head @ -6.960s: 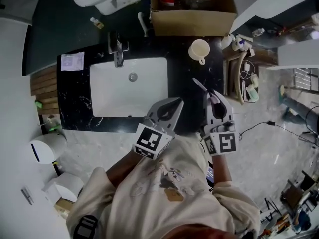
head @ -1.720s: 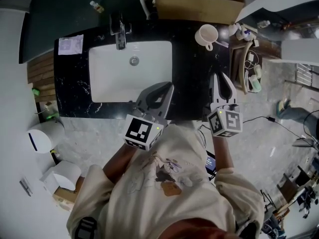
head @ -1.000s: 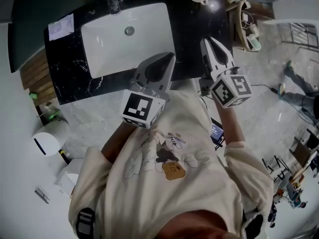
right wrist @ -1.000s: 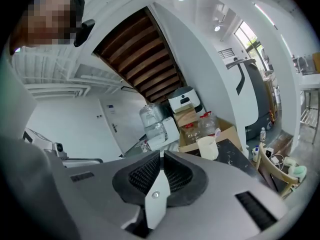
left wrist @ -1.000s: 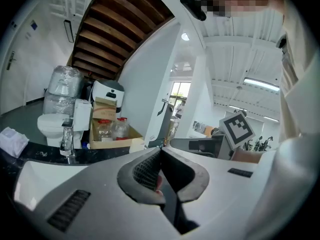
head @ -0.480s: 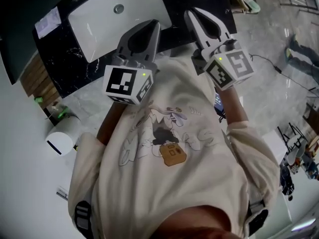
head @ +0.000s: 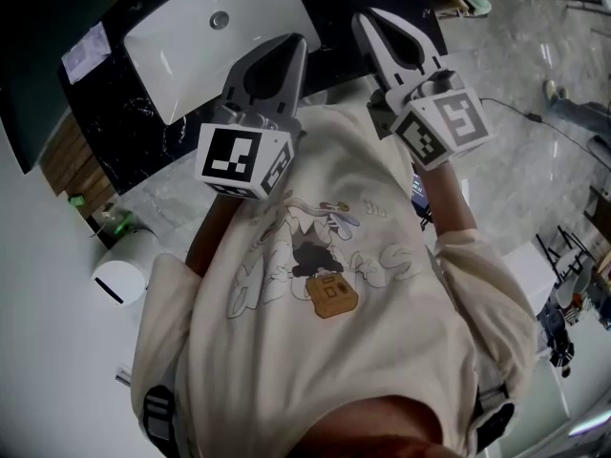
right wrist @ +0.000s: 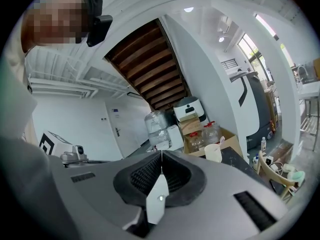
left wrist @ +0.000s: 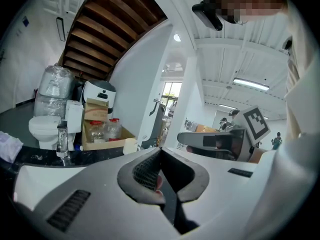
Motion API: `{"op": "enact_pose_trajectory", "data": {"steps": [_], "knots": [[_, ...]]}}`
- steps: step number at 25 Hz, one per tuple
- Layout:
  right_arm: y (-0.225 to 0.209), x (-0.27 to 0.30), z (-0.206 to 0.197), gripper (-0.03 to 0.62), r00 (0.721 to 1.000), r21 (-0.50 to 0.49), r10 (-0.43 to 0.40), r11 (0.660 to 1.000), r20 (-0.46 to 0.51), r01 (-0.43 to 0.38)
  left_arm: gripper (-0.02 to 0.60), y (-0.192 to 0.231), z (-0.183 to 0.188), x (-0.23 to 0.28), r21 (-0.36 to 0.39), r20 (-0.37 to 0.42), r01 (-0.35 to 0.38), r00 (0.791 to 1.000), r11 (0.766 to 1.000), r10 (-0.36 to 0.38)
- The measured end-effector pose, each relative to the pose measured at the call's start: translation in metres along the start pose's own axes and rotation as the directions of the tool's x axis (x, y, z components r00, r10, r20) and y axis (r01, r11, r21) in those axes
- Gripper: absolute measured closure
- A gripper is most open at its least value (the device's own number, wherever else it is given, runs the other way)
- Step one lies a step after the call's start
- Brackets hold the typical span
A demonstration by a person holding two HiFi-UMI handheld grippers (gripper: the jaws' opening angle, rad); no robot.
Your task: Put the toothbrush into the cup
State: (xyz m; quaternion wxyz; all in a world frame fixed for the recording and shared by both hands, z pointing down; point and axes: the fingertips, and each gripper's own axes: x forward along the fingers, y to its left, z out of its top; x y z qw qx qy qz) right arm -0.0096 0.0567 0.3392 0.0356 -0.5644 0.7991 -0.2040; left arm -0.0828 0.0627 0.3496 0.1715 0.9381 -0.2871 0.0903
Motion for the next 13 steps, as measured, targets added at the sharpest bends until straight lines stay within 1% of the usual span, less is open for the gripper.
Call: {"op": "enact_pose_trajectory", "data": {"steps": [4, 8, 13], "knots": [[0.0, -0.007, -0.003, 0.574, 1.0, -0.003, -0.023, 1.0, 0.005, 0.023, 0.568, -0.002, 0.0, 0.001, -0.003, 0.003, 0.008, 1.0, 1.0, -0.008], [-0.001, -0.013, -0.006, 0.574, 0.999, 0.025, -0.046, 0.999, 0.005, 0.046, 0.568, -0.007, 0.004, 0.001, 0.012, 0.004, 0.016, 1.0, 1.0, -0.016], [-0.003, -0.022, -0.01, 0.574, 0.997, 0.052, -0.079, 0.995, -0.006, 0.079, 0.568, -0.01, 0.004, -0.003, -0.009, 0.001, 0.014, 1.0, 1.0, -0.014]]}}
